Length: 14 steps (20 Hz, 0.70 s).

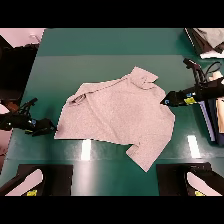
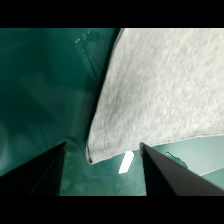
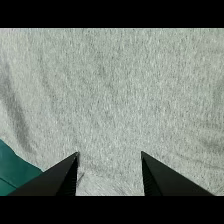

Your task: Fold the shirts.

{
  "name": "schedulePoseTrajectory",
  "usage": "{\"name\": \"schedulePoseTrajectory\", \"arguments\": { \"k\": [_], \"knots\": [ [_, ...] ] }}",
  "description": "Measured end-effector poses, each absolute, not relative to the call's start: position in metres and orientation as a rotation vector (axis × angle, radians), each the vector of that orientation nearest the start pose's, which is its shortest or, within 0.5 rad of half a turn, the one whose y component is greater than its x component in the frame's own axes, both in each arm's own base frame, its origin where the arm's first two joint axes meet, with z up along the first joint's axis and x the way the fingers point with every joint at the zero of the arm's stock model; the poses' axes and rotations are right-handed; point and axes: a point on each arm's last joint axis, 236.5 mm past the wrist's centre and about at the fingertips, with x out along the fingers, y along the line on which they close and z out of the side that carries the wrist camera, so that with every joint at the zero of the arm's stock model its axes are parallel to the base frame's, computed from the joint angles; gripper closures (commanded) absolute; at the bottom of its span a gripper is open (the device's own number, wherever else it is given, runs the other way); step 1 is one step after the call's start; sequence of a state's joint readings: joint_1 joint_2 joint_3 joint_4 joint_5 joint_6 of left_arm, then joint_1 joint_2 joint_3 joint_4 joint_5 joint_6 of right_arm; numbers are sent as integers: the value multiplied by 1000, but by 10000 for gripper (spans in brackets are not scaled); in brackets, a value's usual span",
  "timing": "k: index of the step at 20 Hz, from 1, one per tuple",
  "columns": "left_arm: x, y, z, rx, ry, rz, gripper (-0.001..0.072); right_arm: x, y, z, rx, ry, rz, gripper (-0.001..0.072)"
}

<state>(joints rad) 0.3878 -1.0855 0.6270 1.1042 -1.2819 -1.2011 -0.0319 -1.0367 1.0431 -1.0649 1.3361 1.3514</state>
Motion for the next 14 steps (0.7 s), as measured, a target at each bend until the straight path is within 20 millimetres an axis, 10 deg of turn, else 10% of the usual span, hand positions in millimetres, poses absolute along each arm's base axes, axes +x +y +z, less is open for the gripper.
{"name": "schedulePoseTrajectory", "arguments": {
  "k": [2, 4, 12, 13, 14],
  "knots": [
    [222, -20, -77, -533, 1535, -215, 163, 309, 100, 69, 261, 1232, 443, 275],
    [219, -24, -80, -556, 1536, -215, 325, 309, 100, 70, 262, 1226, 440, 276],
    [222, -34, -82, -593, 1508, -240, 354, 310, 99, 70, 262, 1217, 436, 275],
    [223, -37, -83, -585, 1509, -250, 445, 310, 99, 71, 262, 1216, 436, 275],
    [222, -41, -83, -568, 1512, -262, 692, 310, 99, 70, 262, 1216, 435, 275]
  ]
}}
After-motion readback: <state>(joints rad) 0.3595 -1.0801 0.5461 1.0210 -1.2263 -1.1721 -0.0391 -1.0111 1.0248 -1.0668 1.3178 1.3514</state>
